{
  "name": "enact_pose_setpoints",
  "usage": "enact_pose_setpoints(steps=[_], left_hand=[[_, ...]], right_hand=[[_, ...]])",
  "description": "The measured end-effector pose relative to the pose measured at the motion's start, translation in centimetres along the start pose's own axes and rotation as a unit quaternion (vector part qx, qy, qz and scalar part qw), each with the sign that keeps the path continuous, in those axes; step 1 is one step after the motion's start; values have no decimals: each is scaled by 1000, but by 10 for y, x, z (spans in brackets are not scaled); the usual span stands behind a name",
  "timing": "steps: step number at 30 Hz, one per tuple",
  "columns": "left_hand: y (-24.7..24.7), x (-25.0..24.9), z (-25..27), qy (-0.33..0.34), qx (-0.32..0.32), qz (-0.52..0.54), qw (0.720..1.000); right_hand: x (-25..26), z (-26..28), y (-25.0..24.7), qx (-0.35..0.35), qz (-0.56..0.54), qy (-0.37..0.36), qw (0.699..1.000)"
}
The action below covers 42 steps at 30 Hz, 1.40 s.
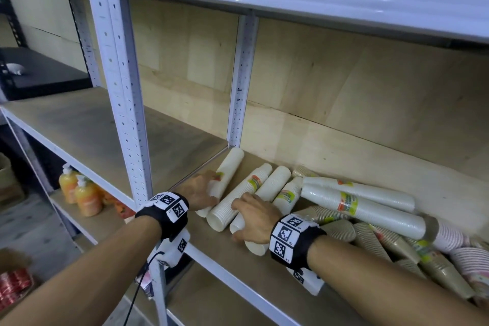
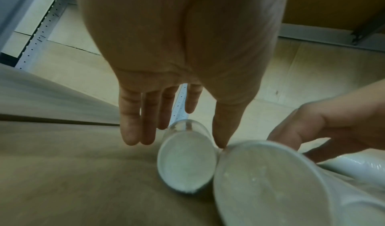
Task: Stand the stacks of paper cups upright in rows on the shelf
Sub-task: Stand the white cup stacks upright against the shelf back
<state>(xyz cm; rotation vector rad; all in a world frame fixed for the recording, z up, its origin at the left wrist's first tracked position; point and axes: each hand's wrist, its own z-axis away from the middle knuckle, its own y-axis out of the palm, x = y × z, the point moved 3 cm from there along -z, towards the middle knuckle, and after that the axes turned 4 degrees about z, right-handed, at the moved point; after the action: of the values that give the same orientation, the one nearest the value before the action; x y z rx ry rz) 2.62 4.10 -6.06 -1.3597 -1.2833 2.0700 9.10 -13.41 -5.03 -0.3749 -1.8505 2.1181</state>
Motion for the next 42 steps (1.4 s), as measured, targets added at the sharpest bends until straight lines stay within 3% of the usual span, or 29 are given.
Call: enact_pose_setpoints(steps=[13, 23, 34, 42], left_hand=[[8, 11, -6, -7, 42, -10, 999], [-9, 0, -1, -12, 60, -60, 996], [-75, -66, -10, 56, -49, -107, 991], [-112, -110, -31, 114, -136, -32, 984]], right_hand=[[8, 2, 11, -47, 60, 15, 997], [15, 10, -15, -92, 87, -61, 990], [-23, 12, -107, -229, 33, -40, 972], [-75, 7, -157, -302, 18, 56, 952]])
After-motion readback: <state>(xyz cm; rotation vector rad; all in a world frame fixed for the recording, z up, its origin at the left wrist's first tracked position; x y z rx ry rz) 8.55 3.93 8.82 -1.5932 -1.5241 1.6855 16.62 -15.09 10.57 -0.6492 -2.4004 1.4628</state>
